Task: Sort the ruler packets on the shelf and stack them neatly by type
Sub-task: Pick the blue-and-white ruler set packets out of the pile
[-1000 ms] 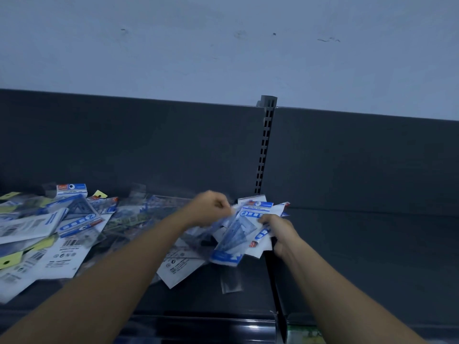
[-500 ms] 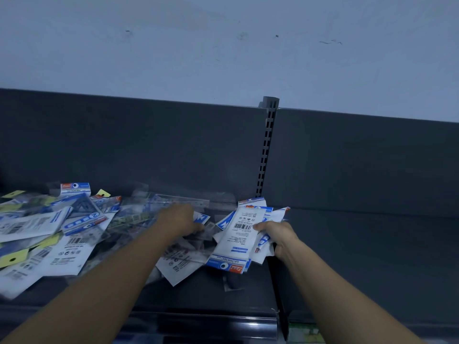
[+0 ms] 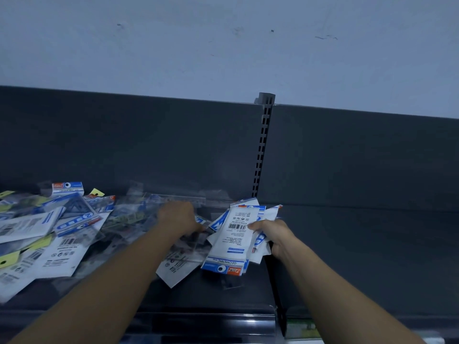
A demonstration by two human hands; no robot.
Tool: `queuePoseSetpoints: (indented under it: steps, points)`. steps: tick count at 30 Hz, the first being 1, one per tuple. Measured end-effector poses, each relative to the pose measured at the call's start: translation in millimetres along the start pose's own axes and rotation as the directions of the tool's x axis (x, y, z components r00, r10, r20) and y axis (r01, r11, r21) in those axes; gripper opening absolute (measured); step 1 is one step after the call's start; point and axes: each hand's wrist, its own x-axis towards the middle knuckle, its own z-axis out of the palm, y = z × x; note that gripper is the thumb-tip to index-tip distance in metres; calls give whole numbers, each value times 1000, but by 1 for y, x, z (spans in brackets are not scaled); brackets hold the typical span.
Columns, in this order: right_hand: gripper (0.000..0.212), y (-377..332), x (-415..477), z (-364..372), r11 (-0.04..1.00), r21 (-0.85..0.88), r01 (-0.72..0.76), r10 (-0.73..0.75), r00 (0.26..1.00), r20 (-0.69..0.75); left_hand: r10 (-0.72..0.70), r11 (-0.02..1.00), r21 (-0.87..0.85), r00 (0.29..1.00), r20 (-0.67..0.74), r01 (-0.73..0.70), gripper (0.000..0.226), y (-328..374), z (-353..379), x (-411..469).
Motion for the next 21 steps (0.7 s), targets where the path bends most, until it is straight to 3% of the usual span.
queuePoseSetpoints:
  steps: [2,5,9,12,16,18,21]
  points:
    - [15,0,0,0,1000,-1,-1,1,1000,1,80,996,41,996,-51,-78,25,1,-1,1]
    - [18,0,-1,0,1000,4,4,-4,1000,7,99,995,32,978,-183,-94,10,3,-6,-3]
    - [21,0,-1,0,1000,29,9,-9,1000,11,8,931,-333,921,-389,-149,23,11,-19,-7]
    - [22,-1,-2,0,998,65,12,-13,1000,8,137,768,-510,877,-461,-388,34,28,-26,-16]
    - [22,-3,-3,-1,989,144,36,-35,999,-14,412,639,-582,863,-293,-503,33,42,-19,-28]
    - [21,-3,-3,-3,987,153,49,-46,999,-21,492,604,-635,852,-179,-482,11,43,-8,-28]
    - [18,0,-4,-5,986,154,59,-56,998,-26,574,620,-629,818,-43,-468,58,40,2,-32]
